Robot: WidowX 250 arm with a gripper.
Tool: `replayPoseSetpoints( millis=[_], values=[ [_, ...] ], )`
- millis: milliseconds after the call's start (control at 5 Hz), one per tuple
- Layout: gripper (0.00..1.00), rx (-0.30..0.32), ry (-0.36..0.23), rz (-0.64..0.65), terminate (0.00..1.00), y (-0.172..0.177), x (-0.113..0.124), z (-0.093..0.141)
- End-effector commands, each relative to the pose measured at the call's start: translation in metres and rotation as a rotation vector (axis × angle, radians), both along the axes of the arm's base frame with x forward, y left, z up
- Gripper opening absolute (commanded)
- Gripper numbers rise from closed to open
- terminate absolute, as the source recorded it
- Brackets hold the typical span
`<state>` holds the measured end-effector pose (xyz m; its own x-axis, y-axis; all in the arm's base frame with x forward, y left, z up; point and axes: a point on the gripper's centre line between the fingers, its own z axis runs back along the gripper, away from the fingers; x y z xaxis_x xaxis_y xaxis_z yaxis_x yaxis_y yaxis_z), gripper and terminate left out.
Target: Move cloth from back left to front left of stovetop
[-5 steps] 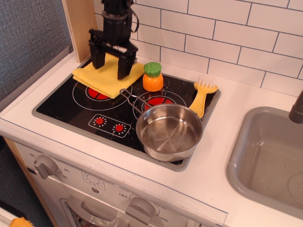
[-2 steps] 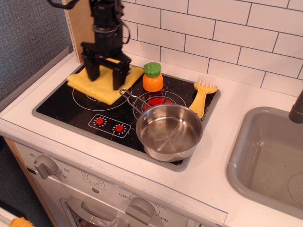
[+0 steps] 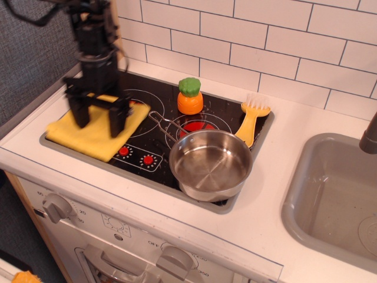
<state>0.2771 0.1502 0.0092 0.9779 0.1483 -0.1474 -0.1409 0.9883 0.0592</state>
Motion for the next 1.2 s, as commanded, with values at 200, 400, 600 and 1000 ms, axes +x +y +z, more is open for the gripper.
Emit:
replayPoseSetpoints(
  millis=[200, 400, 600, 1000],
  values=[
    [1.0, 0.046, -0.14, -0.049, 0.0, -0.013, -0.002, 0.045],
    [1.0, 0.08, -0.233, -0.077, 0.0, -0.019, -0.008, 0.072],
    [1.0, 0.083, -0.249, -0.057, 0.0, -0.019, -0.011, 0.082],
    [1.0, 0.083, -0.249, -0.057, 0.0, -0.019, -0.011, 0.082]
  ],
)
